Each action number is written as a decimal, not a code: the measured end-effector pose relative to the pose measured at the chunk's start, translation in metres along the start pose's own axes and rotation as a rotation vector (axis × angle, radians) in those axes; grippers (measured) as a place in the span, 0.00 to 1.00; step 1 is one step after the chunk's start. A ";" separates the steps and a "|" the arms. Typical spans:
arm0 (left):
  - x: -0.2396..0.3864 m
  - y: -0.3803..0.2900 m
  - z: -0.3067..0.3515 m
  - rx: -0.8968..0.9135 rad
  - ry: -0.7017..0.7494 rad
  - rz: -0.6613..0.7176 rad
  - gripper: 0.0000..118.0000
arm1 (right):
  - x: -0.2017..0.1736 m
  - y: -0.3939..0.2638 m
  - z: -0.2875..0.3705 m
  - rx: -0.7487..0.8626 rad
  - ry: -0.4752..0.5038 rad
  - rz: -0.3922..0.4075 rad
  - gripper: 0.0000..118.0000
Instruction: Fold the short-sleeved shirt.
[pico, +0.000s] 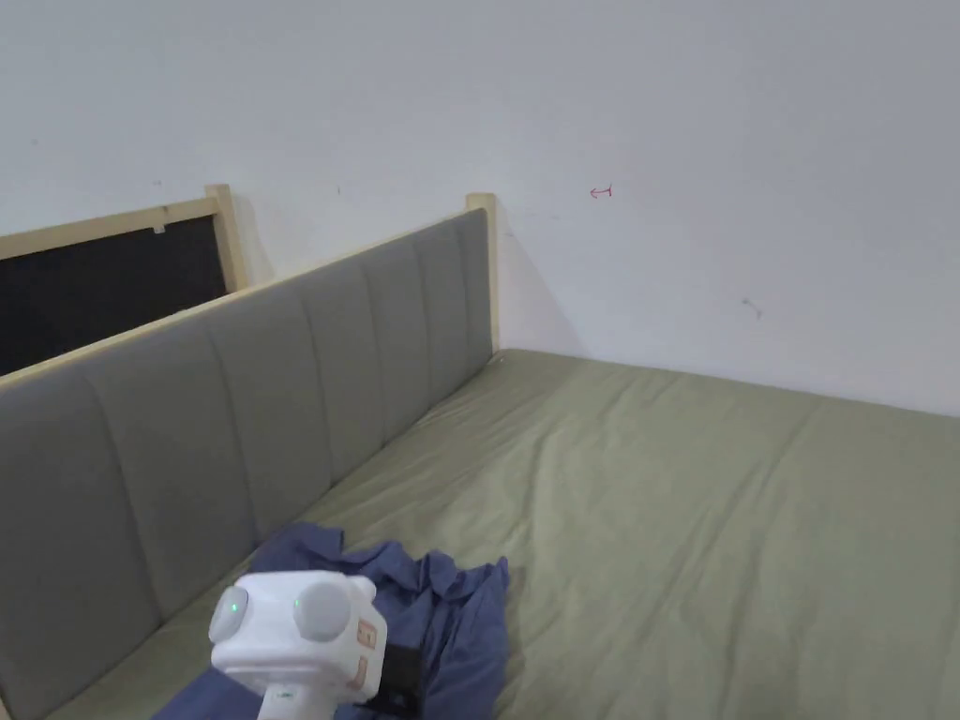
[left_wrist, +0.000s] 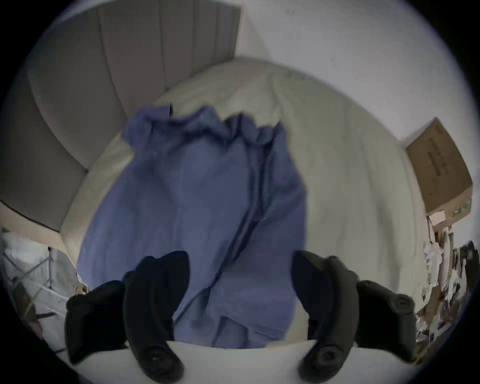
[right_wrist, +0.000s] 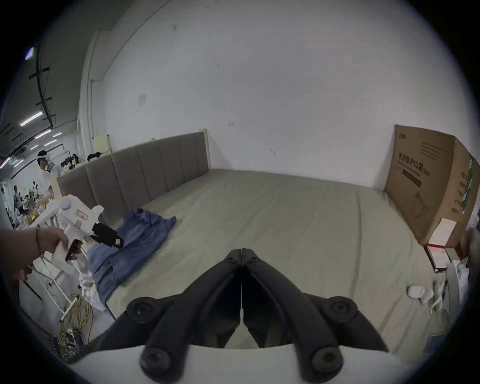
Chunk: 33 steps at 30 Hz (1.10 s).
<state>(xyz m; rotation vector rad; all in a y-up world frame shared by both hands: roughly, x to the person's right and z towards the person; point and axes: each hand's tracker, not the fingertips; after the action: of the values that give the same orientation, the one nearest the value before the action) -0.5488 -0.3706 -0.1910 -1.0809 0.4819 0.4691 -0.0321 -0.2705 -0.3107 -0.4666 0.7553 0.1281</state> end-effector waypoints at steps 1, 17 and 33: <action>-0.001 0.003 -0.014 0.001 -0.011 0.011 0.73 | 0.003 -0.004 -0.002 -0.022 -0.006 -0.001 0.00; 0.033 -0.042 -0.061 0.112 0.055 -0.109 0.97 | 0.007 -0.028 -0.024 -0.159 0.017 -0.018 0.00; -0.005 -0.058 0.091 0.510 0.032 -0.145 0.14 | 0.038 -0.009 0.031 0.057 -0.044 -0.085 0.00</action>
<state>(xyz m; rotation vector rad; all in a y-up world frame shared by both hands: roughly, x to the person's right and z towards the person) -0.5064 -0.3119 -0.1113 -0.6254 0.5125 0.1837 0.0175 -0.2664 -0.3135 -0.4394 0.6933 0.0375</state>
